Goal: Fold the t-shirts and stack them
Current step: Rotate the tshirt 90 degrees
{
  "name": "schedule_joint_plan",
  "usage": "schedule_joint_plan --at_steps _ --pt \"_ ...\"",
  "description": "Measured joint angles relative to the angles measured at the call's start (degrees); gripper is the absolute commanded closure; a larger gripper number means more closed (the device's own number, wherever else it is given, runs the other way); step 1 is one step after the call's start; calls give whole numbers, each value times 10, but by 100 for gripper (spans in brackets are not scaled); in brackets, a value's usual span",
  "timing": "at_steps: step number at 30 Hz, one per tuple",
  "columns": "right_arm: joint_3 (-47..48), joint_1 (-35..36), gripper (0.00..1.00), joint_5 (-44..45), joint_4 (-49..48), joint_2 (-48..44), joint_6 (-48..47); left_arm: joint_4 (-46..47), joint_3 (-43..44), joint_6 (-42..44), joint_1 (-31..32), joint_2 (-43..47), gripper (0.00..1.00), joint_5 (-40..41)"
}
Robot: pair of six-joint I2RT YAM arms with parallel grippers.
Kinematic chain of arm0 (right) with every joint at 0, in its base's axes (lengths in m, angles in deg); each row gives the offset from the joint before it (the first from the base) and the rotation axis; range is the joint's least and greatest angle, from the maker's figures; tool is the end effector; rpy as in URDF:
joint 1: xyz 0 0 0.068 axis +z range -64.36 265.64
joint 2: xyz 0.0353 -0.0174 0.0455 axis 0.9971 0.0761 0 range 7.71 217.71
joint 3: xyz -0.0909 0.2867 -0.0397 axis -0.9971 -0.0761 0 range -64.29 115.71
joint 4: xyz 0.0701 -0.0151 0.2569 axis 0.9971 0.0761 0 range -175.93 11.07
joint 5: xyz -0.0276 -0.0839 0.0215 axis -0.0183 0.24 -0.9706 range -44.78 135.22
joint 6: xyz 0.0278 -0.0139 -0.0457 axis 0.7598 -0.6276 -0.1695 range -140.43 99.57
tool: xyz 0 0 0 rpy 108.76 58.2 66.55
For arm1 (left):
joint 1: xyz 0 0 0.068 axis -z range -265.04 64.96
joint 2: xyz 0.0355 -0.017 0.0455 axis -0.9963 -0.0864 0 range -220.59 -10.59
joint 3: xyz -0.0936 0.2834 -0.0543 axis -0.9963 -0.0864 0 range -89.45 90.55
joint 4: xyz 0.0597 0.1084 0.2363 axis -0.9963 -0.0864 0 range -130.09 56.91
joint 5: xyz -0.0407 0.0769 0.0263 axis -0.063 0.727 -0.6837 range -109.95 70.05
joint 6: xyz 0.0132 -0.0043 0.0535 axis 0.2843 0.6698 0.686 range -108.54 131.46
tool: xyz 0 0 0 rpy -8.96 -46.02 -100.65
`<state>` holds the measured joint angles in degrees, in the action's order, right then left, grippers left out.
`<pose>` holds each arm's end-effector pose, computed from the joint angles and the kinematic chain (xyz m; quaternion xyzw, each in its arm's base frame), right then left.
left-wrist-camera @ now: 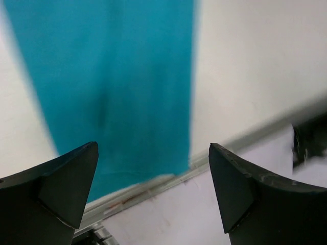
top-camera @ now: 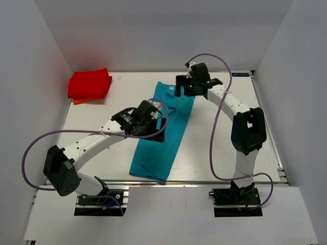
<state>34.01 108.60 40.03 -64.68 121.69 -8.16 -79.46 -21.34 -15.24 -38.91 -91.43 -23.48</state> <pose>0.4468 0.1929 0.3066 -0.1034 0.8880 0.1738 0.4131 0.1978 -0.2091 0.3129 0.1707 0.9482 -0.1820 0.1967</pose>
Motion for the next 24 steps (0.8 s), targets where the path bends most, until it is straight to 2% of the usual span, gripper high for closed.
schedule_joint_plan --at_steps 2,5,8,12,16,20,24 --pt "-39 24 10 10 3 -18 16 -18 8 -29 -30 2 1 67" --pt "-111 64 10 19 3 -25 39 -17 6 -54 -92 2 1 127" --pt "-150 99 10 23 32 -9 55 -5 -1 -68 -154 2 1 153" --pt "-149 123 10 59 59 25 86 21 -33 -74 -217 2 1 159" --pt "-117 115 10 112 90 47 132 55 -94 -74 -246 9 1 133" --pt "-35 98 10 138 136 99 154 87 -146 -64 -261 18 1 88" --pt "67 69 10 142 174 161 148 92 -158 -49 -262 19 1 63"
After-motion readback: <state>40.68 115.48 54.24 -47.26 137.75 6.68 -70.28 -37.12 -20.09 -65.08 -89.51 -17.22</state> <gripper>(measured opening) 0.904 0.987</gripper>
